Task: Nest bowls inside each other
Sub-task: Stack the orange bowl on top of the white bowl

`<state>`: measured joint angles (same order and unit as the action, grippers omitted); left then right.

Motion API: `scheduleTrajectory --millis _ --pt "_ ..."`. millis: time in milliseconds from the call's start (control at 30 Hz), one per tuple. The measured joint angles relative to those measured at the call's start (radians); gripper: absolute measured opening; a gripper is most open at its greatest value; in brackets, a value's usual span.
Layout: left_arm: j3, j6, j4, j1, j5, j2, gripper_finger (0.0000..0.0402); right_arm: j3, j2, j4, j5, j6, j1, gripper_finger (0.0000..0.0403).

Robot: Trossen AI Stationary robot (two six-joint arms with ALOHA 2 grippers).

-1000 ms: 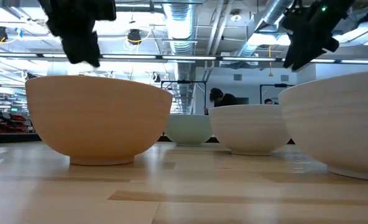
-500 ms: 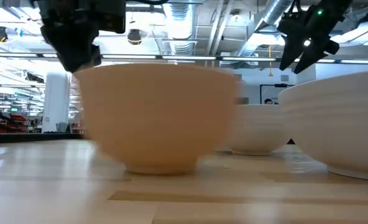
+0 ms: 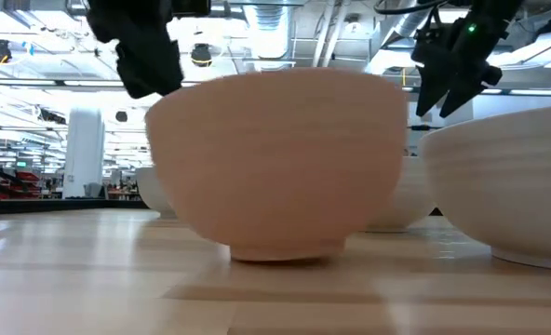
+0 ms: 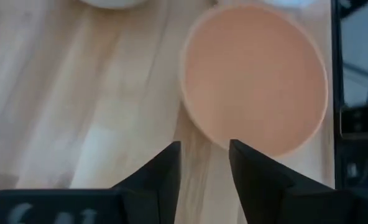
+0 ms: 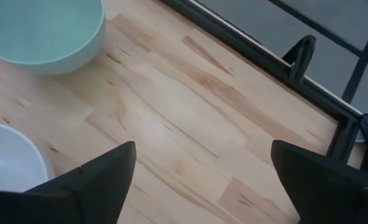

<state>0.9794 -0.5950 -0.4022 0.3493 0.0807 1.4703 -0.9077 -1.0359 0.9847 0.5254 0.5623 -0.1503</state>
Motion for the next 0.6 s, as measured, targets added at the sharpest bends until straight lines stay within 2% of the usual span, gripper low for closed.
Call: scheduleTrajectory --millis 67,167,267,367,600 --pt "-0.001 -0.001 -0.027 -0.005 -0.042 0.026 0.0116 0.000 0.001 0.002 0.000 -0.002 -0.013 0.0394" --pt "-0.001 -0.049 0.045 -0.020 -0.138 0.098 0.0104 0.000 0.003 0.002 0.000 0.006 -0.037 0.0394" --pt "0.024 -0.099 0.119 -0.020 -0.155 0.181 0.0097 0.000 0.005 0.000 0.000 0.006 -0.063 0.0394" --pt "0.078 -0.116 0.120 -0.023 -0.160 0.242 0.0095 0.000 0.002 0.000 -0.003 0.000 -0.085 0.0393" --pt "0.151 -0.127 0.125 -0.036 -0.147 0.282 0.0094 0.000 0.002 0.002 -0.053 -0.044 -0.135 0.0396"
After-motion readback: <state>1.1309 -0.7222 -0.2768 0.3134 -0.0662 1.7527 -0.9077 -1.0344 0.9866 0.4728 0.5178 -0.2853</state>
